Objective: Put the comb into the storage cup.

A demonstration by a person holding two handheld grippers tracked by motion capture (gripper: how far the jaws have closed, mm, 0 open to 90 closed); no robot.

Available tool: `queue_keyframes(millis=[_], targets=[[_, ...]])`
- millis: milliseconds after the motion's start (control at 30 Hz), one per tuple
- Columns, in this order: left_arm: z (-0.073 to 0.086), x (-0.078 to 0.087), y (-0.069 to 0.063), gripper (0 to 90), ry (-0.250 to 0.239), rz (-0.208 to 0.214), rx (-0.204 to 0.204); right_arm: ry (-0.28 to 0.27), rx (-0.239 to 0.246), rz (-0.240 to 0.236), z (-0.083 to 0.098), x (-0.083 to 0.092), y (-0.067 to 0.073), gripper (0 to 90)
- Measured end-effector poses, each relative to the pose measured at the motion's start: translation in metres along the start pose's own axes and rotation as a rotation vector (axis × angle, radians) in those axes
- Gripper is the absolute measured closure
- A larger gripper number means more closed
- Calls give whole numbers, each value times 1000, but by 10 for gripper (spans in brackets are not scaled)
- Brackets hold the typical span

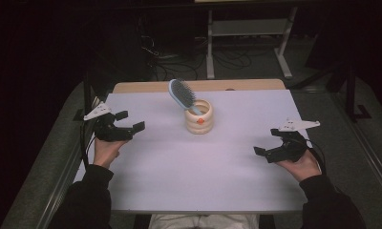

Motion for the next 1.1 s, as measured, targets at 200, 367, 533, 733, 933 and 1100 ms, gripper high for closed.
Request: queue_keyframes(millis=[200,367,533,733,933,1100], targets=[[6,6,3,0,1,-11,-3,4,0,1,1,0,0,0],[10,10,5,0,-1,-18,4,6,-2,1,2,0,0,0],[17,17,8,0,0,-21,9,8,-2,1,2,0,0,0],[21,26,11,0,-15,-25,20,10,-3,1,2,0,0,0],[28,35,13,0,-20,-27,17,10,-3,1,3,0,0,0],[35,45,12,0,-50,-19,28,11,-10,1,4,1,0,0]])
Point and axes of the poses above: each handheld gripper's, and its own axes: x roughly backward along the jaws, z roughly out of its underside, y roughly to its left, the point moved 9 cm from there along -x, roughly forward along the jaws, and after that the axes turned 8 degrees about z, right-handed, at the moved point
